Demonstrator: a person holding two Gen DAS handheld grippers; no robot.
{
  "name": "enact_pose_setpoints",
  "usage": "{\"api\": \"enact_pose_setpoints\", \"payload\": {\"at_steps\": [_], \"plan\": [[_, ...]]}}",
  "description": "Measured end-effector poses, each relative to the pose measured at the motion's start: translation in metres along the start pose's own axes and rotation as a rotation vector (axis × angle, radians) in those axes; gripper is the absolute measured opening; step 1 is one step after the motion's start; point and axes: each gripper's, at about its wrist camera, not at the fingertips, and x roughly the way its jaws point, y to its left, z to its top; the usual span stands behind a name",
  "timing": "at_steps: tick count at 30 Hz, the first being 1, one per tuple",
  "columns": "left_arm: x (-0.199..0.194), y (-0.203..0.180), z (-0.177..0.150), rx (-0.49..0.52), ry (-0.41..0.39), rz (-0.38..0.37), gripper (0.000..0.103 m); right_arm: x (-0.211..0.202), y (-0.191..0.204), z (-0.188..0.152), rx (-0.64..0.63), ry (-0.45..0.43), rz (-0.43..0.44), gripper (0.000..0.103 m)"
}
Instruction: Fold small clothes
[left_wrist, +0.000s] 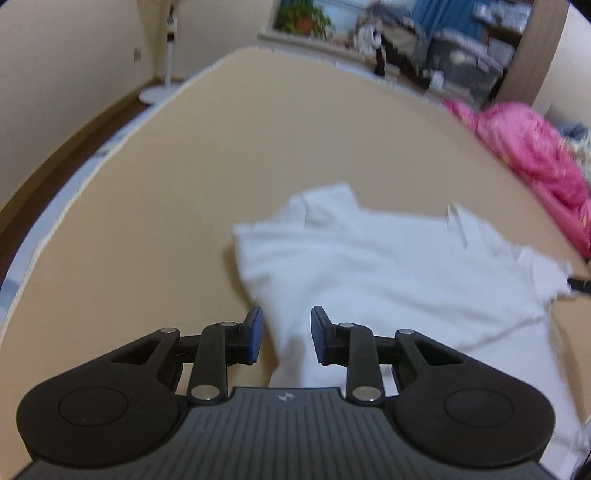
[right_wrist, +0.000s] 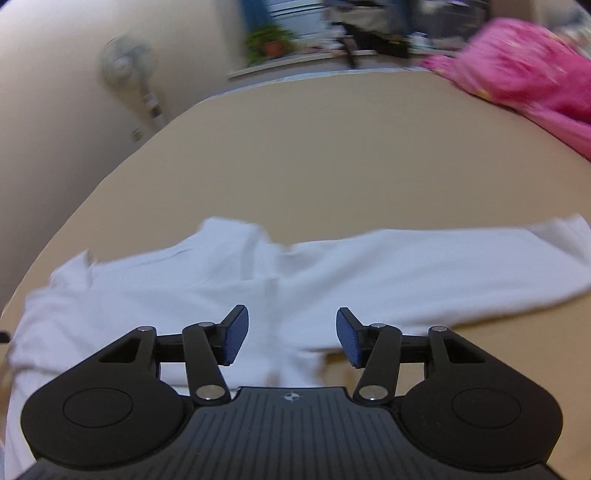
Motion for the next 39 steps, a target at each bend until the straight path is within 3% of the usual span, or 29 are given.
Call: {"api": "enact_pose_setpoints", "payload": {"at_steps": [2, 4, 5, 7, 8, 13, 19, 21, 24, 29, 32, 35, 39], "plan": [[0.0, -0.01, 0.005, 0.003, -0.028, -0.025, 0.032, 0.001, -0.027, 0.0, 0.098, -0.018, -0.043, 0.055], [0.01, -0.019, 0.005, 0.038, -0.005, -0.049, 0.031, 0.0, -0.052, -0.001, 0.177, -0.027, -0.084, 0.054], [0.019, -0.022, 0.003, 0.066, 0.035, -0.043, 0.03, -0.001, -0.065, 0.002, 0.214, -0.046, -0.107, 0.054], [0.048, -0.024, -0.007, 0.131, 0.191, 0.06, 0.026, -0.005, -0.085, 0.006, 0.25, -0.1, -0.147, 0.053], [0.052, -0.023, -0.009, 0.13, 0.202, 0.07, 0.027, -0.005, -0.093, 0.008, 0.25, -0.116, -0.175, 0.053], [0.038, -0.024, 0.008, 0.063, 0.129, 0.056, 0.028, 0.002, -0.145, 0.01, 0.309, -0.13, -0.295, 0.053], [0.047, -0.037, 0.001, 0.16, 0.162, 0.071, 0.028, 0.037, -0.212, 0.001, 0.479, -0.13, -0.263, 0.051], [0.051, -0.036, -0.002, 0.166, 0.164, 0.069, 0.028, 0.04, -0.238, -0.005, 0.588, -0.162, -0.25, 0.042], [0.055, -0.034, -0.004, 0.159, 0.167, 0.061, 0.028, 0.042, -0.263, -0.007, 0.665, -0.221, -0.208, 0.041], [0.058, -0.036, -0.004, 0.172, 0.172, 0.066, 0.028, 0.052, -0.273, -0.008, 0.686, -0.266, -0.216, 0.035], [0.057, -0.035, -0.004, 0.171, 0.171, 0.064, 0.028, 0.052, -0.272, -0.007, 0.698, -0.261, -0.247, 0.007], [0.057, -0.036, -0.005, 0.172, 0.17, 0.066, 0.028, 0.045, -0.259, -0.001, 0.674, -0.276, -0.275, 0.005], [0.056, -0.037, -0.005, 0.168, 0.172, 0.071, 0.028, 0.028, -0.197, 0.029, 0.484, -0.313, -0.271, 0.005]]}}
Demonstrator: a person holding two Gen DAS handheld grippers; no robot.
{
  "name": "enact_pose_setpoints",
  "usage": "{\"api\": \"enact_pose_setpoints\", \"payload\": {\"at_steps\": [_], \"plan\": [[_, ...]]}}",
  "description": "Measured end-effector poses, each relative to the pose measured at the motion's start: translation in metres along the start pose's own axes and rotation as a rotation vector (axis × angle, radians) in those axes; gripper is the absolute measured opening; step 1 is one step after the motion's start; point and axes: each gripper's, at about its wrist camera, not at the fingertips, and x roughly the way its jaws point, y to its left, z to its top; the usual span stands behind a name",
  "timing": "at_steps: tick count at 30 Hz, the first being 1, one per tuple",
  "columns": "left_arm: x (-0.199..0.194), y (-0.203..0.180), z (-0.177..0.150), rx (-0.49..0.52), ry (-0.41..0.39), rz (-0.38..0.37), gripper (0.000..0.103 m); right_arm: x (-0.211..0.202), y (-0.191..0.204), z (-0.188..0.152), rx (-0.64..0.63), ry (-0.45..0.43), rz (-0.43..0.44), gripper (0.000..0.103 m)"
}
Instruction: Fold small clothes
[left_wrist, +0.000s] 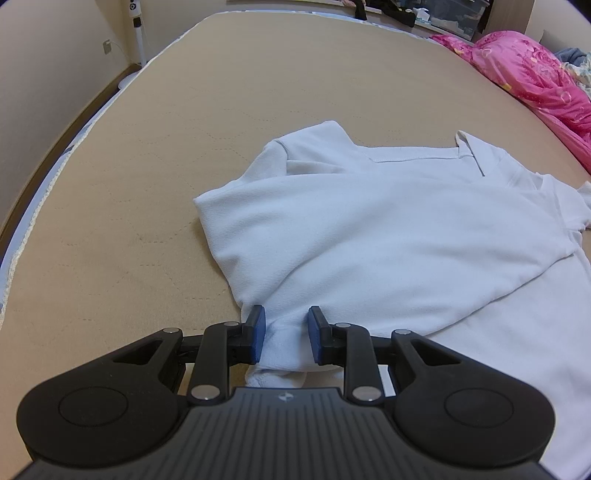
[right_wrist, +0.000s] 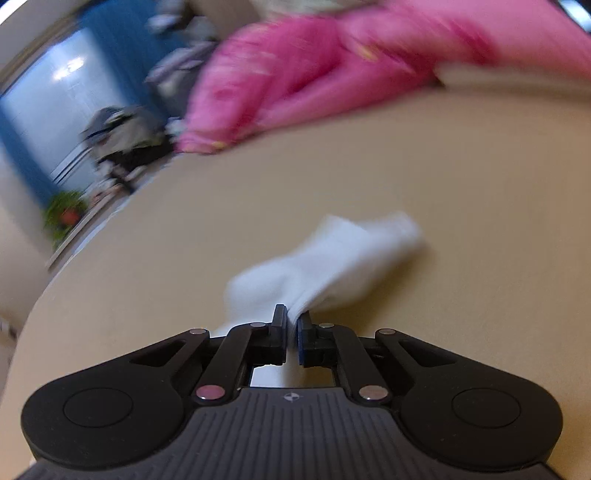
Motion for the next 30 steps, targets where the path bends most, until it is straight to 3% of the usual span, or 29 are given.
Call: {"api": "enact_pose_setpoints", "payload": {"at_steps": [2, 5, 8, 10, 12, 14, 16, 18, 22, 24, 26, 30], "plan": [[0.0, 0.001, 0.001, -0.009, 0.004, -0.003, 0.028, -0.025, 0.055, -0.008, -0.099, -0.021, 0.085, 0.005], [-0.003, 0.005, 0.003, -0.042, 0.002, -0.011, 0.028, -0.075, 0.153, -0.041, -0.283, -0.05, 0.289, 0.004], [-0.01, 0.01, 0.004, -0.075, -0.016, -0.029, 0.028, -0.137, 0.241, -0.107, -0.51, -0.043, 0.561, 0.004], [-0.015, 0.015, 0.003, -0.105, -0.027, -0.047, 0.028, -0.162, 0.281, -0.158, -0.617, 0.09, 0.737, 0.006], [-0.019, 0.02, 0.001, -0.144, -0.033, -0.066, 0.029, -0.167, 0.306, -0.213, -0.735, 0.321, 0.83, 0.016], [-0.023, 0.026, -0.001, -0.188, -0.04, -0.09, 0.029, -0.169, 0.31, -0.252, -0.868, 0.439, 0.8, 0.017], [-0.028, 0.027, -0.002, -0.22, -0.049, -0.12, 0.029, -0.174, 0.301, -0.259, -0.921, 0.483, 0.751, 0.021], [-0.033, 0.025, -0.001, -0.23, -0.063, -0.155, 0.029, -0.183, 0.283, -0.246, -0.925, 0.484, 0.711, 0.025], [-0.037, 0.016, 0.002, -0.248, -0.078, -0.241, 0.029, -0.201, 0.241, -0.2, -0.975, 0.401, 0.65, 0.039], [-0.034, 0.013, 0.004, -0.264, -0.072, -0.27, 0.029, -0.207, 0.22, -0.186, -0.955, 0.36, 0.609, 0.046], [-0.029, 0.01, 0.006, -0.291, -0.062, -0.293, 0.029, -0.2, 0.199, -0.175, -0.887, 0.337, 0.56, 0.047], [-0.009, 0.0, 0.01, -0.314, -0.027, -0.263, 0.029, -0.174, 0.17, -0.166, -0.726, 0.364, 0.414, 0.047]]}}
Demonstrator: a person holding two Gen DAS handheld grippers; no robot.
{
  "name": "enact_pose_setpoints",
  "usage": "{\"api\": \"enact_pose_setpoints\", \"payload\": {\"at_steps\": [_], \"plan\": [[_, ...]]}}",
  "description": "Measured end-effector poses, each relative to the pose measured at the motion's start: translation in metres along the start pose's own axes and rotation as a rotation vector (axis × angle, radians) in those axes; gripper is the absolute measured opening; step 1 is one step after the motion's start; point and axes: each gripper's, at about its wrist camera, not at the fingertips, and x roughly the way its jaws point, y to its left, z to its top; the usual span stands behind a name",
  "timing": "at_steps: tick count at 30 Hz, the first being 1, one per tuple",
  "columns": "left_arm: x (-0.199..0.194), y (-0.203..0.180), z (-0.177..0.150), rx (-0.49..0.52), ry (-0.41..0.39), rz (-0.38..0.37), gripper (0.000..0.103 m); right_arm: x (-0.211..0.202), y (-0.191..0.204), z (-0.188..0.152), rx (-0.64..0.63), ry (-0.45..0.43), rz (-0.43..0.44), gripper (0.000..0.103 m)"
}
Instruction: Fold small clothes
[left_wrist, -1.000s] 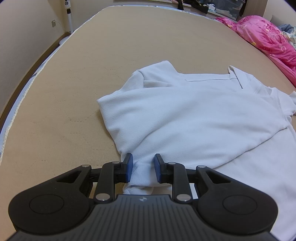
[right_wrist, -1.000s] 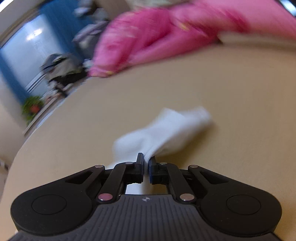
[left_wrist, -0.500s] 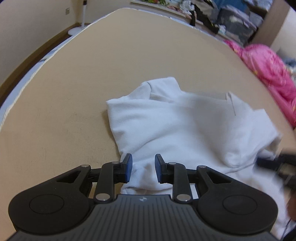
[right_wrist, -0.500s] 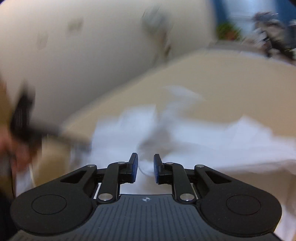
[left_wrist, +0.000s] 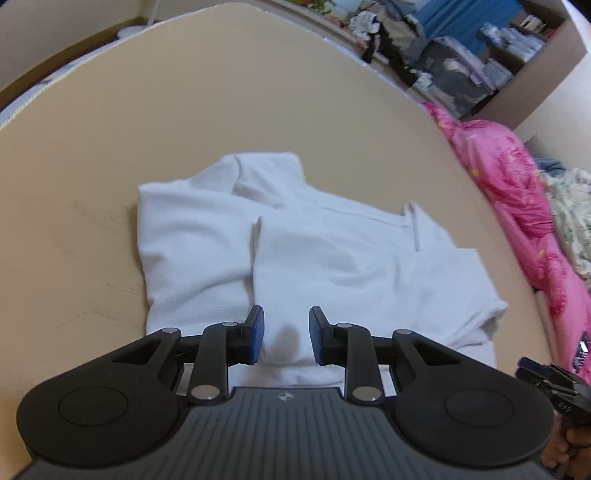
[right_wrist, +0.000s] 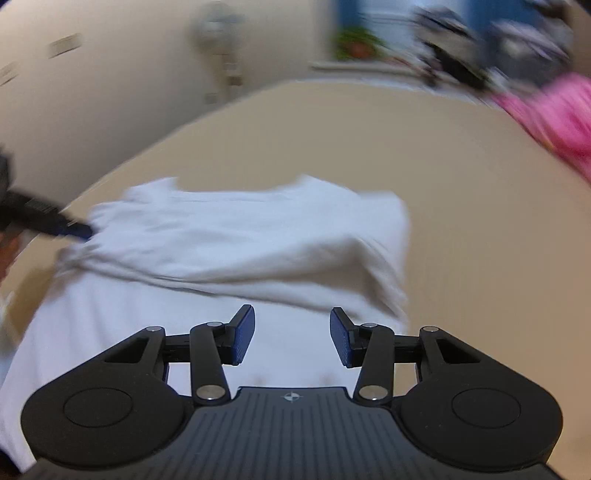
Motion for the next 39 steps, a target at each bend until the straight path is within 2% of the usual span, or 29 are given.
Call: {"api": "enact_pose_setpoints", "payload": {"at_steps": [3, 5, 6, 7, 9, 12, 14, 16, 18, 20, 23, 24, 26, 28, 30, 31, 32, 33, 35, 37, 39], "plan": [[0.014, -0.004, 0.002, 0.003, 0.008, 0.051, 0.029, 0.003, -0.009, 0.004, 0.082, -0.053, 0.022, 0.047], [0.018, -0.007, 0.001, 0.019, 0.008, 0.069, 0.029, 0.011, -0.01, 0.005, 0.076, -0.056, -0.02, 0.047], [0.018, -0.009, 0.001, 0.034, 0.004, 0.083, 0.02, 0.014, -0.01, 0.005, 0.072, -0.057, -0.037, 0.047], [0.015, -0.01, 0.0, 0.055, -0.005, 0.102, 0.002, 0.015, -0.011, 0.006, 0.071, -0.063, -0.045, 0.047], [0.0, -0.01, 0.001, 0.067, -0.056, 0.097, 0.002, 0.018, -0.011, 0.009, 0.07, -0.086, -0.05, 0.047], [-0.042, -0.008, 0.002, 0.047, -0.193, 0.072, 0.002, 0.026, -0.009, 0.016, 0.052, -0.119, -0.048, 0.047], [-0.053, -0.003, -0.003, 0.043, -0.201, 0.121, 0.002, 0.032, -0.01, 0.021, 0.048, -0.146, -0.041, 0.047], [-0.056, 0.006, -0.007, 0.025, -0.172, 0.169, 0.003, 0.037, -0.011, 0.027, 0.065, -0.175, -0.024, 0.047], [-0.056, 0.013, -0.008, 0.001, -0.153, 0.171, 0.004, 0.044, -0.013, 0.032, 0.093, -0.195, -0.011, 0.047], [-0.052, 0.014, -0.008, 0.021, -0.126, 0.2, 0.012, 0.057, -0.014, 0.034, 0.09, -0.164, -0.023, 0.047], [-0.051, 0.014, -0.007, 0.029, -0.144, 0.228, 0.015, 0.092, -0.02, 0.028, 0.032, 0.033, -0.185, 0.046], [-0.051, 0.014, -0.006, 0.026, -0.154, 0.213, 0.015, 0.099, -0.029, 0.024, 0.065, 0.078, -0.205, 0.052], [-0.054, 0.01, -0.005, 0.031, -0.187, 0.18, 0.015, 0.095, -0.045, 0.028, 0.202, 0.075, -0.162, 0.052], [-0.053, 0.007, -0.002, 0.039, -0.21, 0.149, 0.015, 0.091, -0.044, 0.032, 0.181, 0.063, -0.178, 0.051], [-0.039, 0.009, 0.001, 0.026, -0.155, 0.126, 0.018, 0.089, -0.038, 0.033, 0.136, 0.053, -0.201, 0.051], [-0.023, 0.011, 0.0, 0.026, -0.068, 0.127, 0.023, 0.088, -0.037, 0.034, 0.133, 0.05, -0.201, 0.051], [-0.005, 0.012, -0.002, 0.048, 0.038, 0.139, 0.022, 0.086, -0.036, 0.035, 0.138, 0.044, -0.202, 0.051], [0.001, 0.011, -0.003, 0.082, 0.053, 0.165, 0.02, 0.082, -0.034, 0.037, 0.141, 0.027, -0.201, 0.051], [-0.008, 0.004, 0.005, 0.123, -0.037, 0.183, 0.023, 0.071, -0.03, 0.043, 0.139, -0.029, -0.192, 0.051], [-0.022, 0.008, 0.013, 0.077, -0.127, 0.124, 0.027, 0.059, -0.022, 0.047, 0.12, -0.11, -0.156, 0.051], [-0.024, 0.014, 0.02, 0.036, -0.168, 0.104, 0.027, 0.052, -0.017, 0.049, 0.102, -0.18, -0.082, 0.052]]}}
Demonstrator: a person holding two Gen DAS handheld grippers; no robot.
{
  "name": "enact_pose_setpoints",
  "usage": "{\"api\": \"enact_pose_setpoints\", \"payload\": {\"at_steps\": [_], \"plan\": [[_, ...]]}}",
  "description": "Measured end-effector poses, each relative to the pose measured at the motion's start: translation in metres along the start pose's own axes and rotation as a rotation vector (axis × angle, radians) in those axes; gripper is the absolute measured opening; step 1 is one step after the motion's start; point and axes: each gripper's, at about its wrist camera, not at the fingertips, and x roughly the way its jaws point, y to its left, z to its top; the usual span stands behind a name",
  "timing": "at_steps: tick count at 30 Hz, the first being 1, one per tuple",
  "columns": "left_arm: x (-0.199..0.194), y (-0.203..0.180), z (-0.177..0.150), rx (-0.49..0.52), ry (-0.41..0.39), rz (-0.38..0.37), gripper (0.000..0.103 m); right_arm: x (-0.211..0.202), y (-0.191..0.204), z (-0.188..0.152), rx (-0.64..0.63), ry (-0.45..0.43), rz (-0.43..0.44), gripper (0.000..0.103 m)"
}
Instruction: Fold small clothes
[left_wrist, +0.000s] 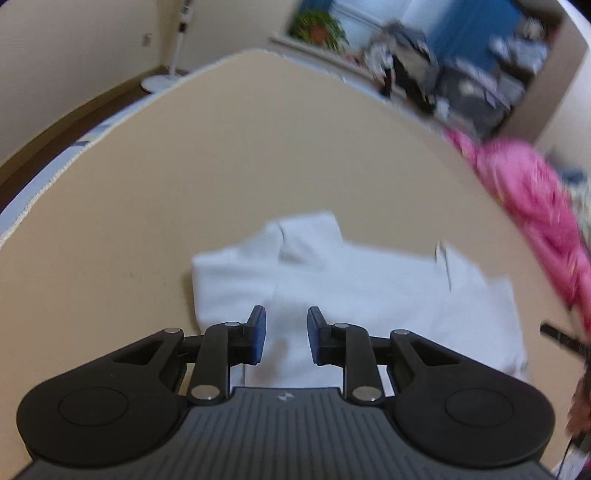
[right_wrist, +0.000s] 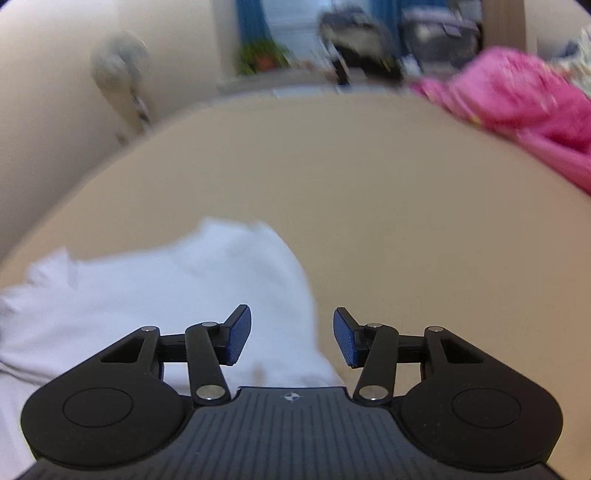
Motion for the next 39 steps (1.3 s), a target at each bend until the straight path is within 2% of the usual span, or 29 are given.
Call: {"api": "enact_pose_setpoints", "payload": {"at_steps": [2, 4, 6, 9, 11, 12, 13, 14, 15, 16, 17, 18, 19, 21, 23, 25, 27, 28, 30, 31, 32, 35, 37, 39], "plan": [[0.009, 0.004, 0.003, 0.01, 0.003, 0.007, 0.027, 0.005, 0.004, -0.003, -0.017, -0.001, 0.051, 0.052], [0.019, 0.007, 0.003, 0.021, 0.018, 0.008, 0.027, 0.016, 0.003, -0.01, -0.029, 0.055, 0.034, 0.052], [0.027, 0.008, 0.003, 0.02, 0.02, -0.022, 0.028, 0.026, 0.002, -0.017, -0.02, 0.115, 0.012, 0.052], [0.031, 0.0, -0.001, 0.074, 0.028, -0.036, 0.028, 0.034, -0.001, -0.022, -0.012, 0.172, 0.008, 0.052], [0.038, -0.004, -0.003, 0.118, 0.036, -0.052, 0.003, 0.039, 0.001, -0.024, -0.022, 0.179, 0.003, 0.052], [0.034, -0.008, -0.002, 0.149, 0.008, -0.035, 0.003, 0.04, 0.005, -0.027, -0.03, 0.18, 0.0, 0.052], [0.024, -0.007, 0.002, 0.146, -0.06, -0.012, 0.003, 0.04, 0.006, -0.028, -0.038, 0.18, -0.003, 0.052], [0.013, 0.001, 0.007, 0.08, -0.119, -0.016, 0.003, 0.041, 0.009, -0.03, -0.046, 0.18, -0.005, 0.052], [0.005, 0.01, 0.01, 0.011, -0.144, -0.026, 0.003, 0.042, 0.01, -0.03, -0.049, 0.182, -0.006, 0.052], [0.002, 0.02, 0.011, -0.057, -0.15, -0.018, 0.004, 0.043, 0.01, -0.031, -0.049, 0.184, -0.002, 0.052], [0.005, 0.022, 0.01, -0.067, -0.134, 0.008, 0.006, 0.043, 0.005, -0.029, -0.048, 0.187, 0.003, 0.052], [0.01, 0.02, 0.009, -0.045, -0.097, 0.048, 0.015, 0.044, 0.005, -0.029, -0.048, 0.187, 0.003, 0.052], [0.013, 0.016, 0.007, -0.01, -0.072, 0.086, 0.017, 0.041, 0.005, -0.028, -0.051, 0.187, -0.001, 0.052], [0.005, 0.007, 0.007, 0.04, -0.119, 0.142, 0.017, 0.04, 0.004, -0.028, -0.045, 0.183, -0.003, 0.052], [-0.008, 0.002, 0.007, 0.035, -0.166, 0.085, 0.018, 0.035, 0.002, -0.023, -0.007, 0.147, -0.009, 0.051], [-0.01, -0.003, 0.004, 0.037, -0.136, -0.002, 0.017, 0.026, -0.001, -0.017, 0.025, 0.089, 0.007, 0.052], [0.001, -0.008, -0.002, 0.069, -0.051, -0.04, 0.019, 0.024, -0.002, -0.015, 0.026, 0.064, -0.003, 0.052], [0.012, -0.009, -0.006, 0.081, 0.017, -0.039, 0.025, 0.029, -0.003, -0.016, 0.018, 0.088, -0.024, 0.052], [0.034, -0.008, -0.015, 0.099, 0.154, 0.037, 0.025, 0.046, -0.008, -0.026, -0.005, 0.204, -0.113, 0.052], [0.036, -0.006, -0.018, 0.108, 0.168, 0.072, 0.025, 0.05, -0.011, -0.03, 0.009, 0.226, -0.133, 0.053], [0.032, -0.005, -0.016, 0.101, 0.148, 0.064, 0.025, 0.049, -0.017, -0.03, 0.058, 0.217, -0.13, 0.06], [0.011, 0.011, -0.009, -0.034, 0.08, -0.023, 0.026, 0.043, -0.019, -0.022, 0.076, 0.188, -0.14, 0.058], [0.01, 0.022, -0.012, -0.132, 0.108, -0.065, 0.026, 0.042, -0.017, -0.02, 0.067, 0.177, -0.134, 0.057], [0.017, 0.023, -0.017, -0.15, 0.16, -0.086, 0.027, 0.045, -0.015, -0.022, 0.068, 0.185, -0.124, 0.057]]}}
